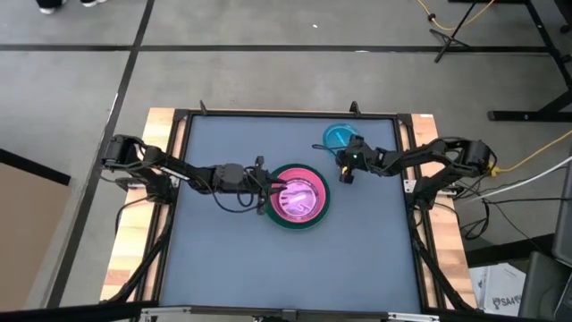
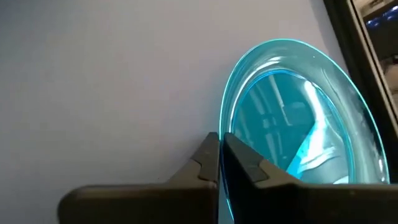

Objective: Stack plastic plates
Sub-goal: Stack the blue plate on the light pink plate, then return to Home Position

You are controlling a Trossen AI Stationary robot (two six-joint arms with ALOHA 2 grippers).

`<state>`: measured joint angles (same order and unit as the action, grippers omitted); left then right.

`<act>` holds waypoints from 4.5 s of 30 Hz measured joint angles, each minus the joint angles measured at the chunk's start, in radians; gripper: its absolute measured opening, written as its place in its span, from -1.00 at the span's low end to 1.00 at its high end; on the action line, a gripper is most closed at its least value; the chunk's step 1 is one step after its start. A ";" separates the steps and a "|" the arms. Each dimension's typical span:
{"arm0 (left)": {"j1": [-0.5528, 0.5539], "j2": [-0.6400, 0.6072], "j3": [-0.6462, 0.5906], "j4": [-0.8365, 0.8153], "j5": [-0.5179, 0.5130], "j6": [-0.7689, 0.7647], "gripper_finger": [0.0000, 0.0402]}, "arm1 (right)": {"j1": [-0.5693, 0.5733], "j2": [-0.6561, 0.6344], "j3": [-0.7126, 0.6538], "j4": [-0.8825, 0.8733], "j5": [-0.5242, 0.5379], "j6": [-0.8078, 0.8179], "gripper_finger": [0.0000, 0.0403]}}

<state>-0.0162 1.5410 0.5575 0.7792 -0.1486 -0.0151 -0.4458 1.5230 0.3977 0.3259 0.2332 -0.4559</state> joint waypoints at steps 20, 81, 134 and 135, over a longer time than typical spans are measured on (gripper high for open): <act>-0.067 0.000 0.000 0.000 -0.117 -0.012 -0.58 | 0.339 -0.229 0.002 0.013 0.061 -0.018 -1.00; -0.344 0.000 0.000 -0.001 -0.314 -0.193 -0.58 | 0.725 0.043 0.190 0.064 -0.036 0.141 -1.00; 0.071 -0.123 0.001 -0.129 0.167 -0.031 -0.79 | 0.543 -0.616 0.068 -0.246 -0.089 0.242 -0.66; 0.087 -0.157 0.001 -0.182 0.167 -0.023 -0.86 | 0.518 -0.645 0.046 -0.244 -0.105 0.252 -0.71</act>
<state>0.0705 1.3841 0.5583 0.5970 0.0185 -0.0382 0.0724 0.8785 0.4434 0.0815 0.1284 -0.2042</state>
